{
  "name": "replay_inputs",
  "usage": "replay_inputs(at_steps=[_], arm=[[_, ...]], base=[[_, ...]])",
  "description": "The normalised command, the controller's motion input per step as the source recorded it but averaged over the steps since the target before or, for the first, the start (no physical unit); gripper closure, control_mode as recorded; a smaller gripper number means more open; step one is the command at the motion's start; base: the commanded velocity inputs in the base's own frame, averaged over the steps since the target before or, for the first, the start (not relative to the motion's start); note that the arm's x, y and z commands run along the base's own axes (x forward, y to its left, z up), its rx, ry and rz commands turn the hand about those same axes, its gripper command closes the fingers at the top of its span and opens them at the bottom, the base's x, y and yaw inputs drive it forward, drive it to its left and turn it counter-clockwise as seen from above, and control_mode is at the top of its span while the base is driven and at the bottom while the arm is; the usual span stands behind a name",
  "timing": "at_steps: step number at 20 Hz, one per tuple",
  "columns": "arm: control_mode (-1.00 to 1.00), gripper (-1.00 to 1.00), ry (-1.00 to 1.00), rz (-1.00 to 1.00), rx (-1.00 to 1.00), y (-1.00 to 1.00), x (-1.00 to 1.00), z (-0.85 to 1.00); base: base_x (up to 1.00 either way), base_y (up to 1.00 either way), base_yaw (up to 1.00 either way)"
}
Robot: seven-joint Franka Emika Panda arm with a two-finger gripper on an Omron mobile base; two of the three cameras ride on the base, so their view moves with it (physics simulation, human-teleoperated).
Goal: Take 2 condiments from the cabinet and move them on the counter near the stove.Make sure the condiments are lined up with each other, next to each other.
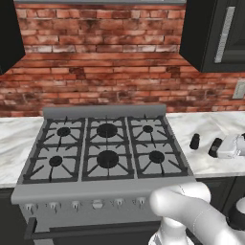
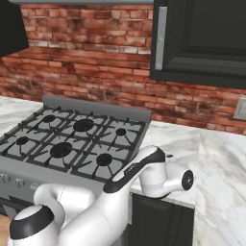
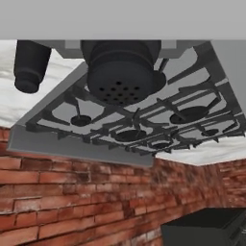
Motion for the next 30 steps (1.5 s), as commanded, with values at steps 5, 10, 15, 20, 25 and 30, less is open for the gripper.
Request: replay_inputs(at_steps=[5, 10, 15, 20, 25, 30], arm=[[-1.0, 1.0, 0.0, 0.0, 0.0, -0.14, 0.1, -0.11], [-1.0, 1.0, 0.0, 0.0, 0.0, -0.1, 0.01, -0.01], [-1.0, 1.0, 0.0, 0.0, 0.0, -0.01, 0.05, -0.05], [-1.0, 1.0, 0.0, 0.0, 0.0, 0.0, 0.16, -0.16], [-1.0, 1.0, 0.0, 0.0, 0.0, 0.0, 0.19, -0.17], [-1.0, 1.0, 0.0, 0.0, 0.0, -0.01, 0.2, -0.17]], base=[[0.0, 0.0, 0.0], [0.0, 0.0, 0.0], [0.0, 0.0, 0.0], [0.0, 0.0, 0.0], [0.0, 0.0, 0.0], [0.0, 0.0, 0.0]])
